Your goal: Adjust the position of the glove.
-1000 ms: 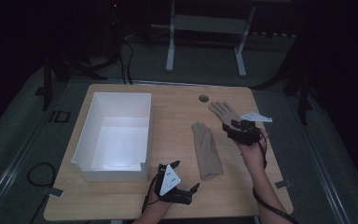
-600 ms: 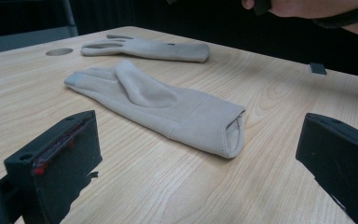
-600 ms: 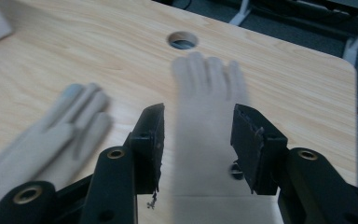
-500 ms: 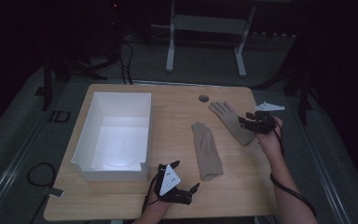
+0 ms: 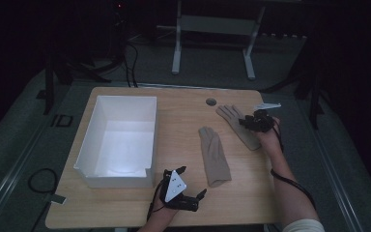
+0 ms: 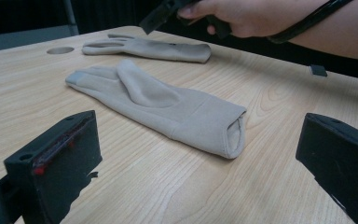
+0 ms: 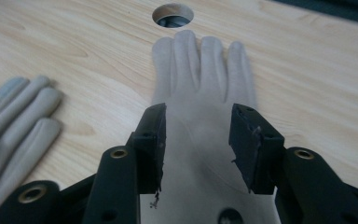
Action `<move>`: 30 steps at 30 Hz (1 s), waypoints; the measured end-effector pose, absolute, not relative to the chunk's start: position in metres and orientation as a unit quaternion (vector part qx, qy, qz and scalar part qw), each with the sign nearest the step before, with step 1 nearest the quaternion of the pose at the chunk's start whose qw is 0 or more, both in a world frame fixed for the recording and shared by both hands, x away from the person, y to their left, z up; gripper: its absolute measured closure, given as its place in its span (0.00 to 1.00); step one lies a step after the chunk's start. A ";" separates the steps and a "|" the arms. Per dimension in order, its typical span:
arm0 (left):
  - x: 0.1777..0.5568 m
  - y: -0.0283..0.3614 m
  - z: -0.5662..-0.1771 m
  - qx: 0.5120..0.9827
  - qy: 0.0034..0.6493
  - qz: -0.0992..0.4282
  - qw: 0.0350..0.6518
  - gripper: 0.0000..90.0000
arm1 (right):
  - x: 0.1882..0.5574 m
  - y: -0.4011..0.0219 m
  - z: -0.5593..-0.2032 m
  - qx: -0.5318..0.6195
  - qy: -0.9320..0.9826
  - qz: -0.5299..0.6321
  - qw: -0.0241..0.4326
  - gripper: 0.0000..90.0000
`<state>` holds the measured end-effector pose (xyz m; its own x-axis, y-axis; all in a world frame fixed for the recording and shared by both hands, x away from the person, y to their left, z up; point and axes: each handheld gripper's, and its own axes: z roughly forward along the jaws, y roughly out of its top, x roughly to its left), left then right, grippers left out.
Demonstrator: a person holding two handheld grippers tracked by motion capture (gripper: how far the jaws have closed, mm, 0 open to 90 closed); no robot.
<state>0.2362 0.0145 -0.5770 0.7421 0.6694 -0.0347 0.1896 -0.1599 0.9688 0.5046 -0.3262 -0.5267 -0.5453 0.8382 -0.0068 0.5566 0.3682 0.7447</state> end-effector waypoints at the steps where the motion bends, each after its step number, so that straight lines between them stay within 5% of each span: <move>1: 0.236 0.015 -0.577 0.733 0.293 0.207 0.578 0.00 | 0.506 -0.326 -0.530 0.433 0.805 0.356 0.192 0.63; 11: 0.236 0.014 -0.577 0.733 0.292 0.208 0.578 0.00 | 0.511 -0.326 -0.553 0.440 0.816 0.320 0.196 0.68; 14: 0.236 0.014 -0.577 0.733 0.290 0.209 0.579 0.00 | 0.511 -0.325 -0.552 0.433 0.821 0.315 0.197 0.85; 17: 0.236 0.014 -0.577 0.733 0.290 0.209 0.579 0.00 | 0.509 -0.320 -0.549 0.455 0.813 0.303 0.198 0.92; 30: 0.235 0.014 -0.577 0.734 0.289 0.212 0.577 0.00 | 0.471 -0.323 -0.492 0.522 0.733 0.376 0.219 0.93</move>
<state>0.2350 0.0138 -0.5770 0.7430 0.6689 -0.0224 0.1798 -0.1671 0.9694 0.4713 -0.3228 -0.4916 -0.3592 0.9305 0.0721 0.6010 0.1716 0.7806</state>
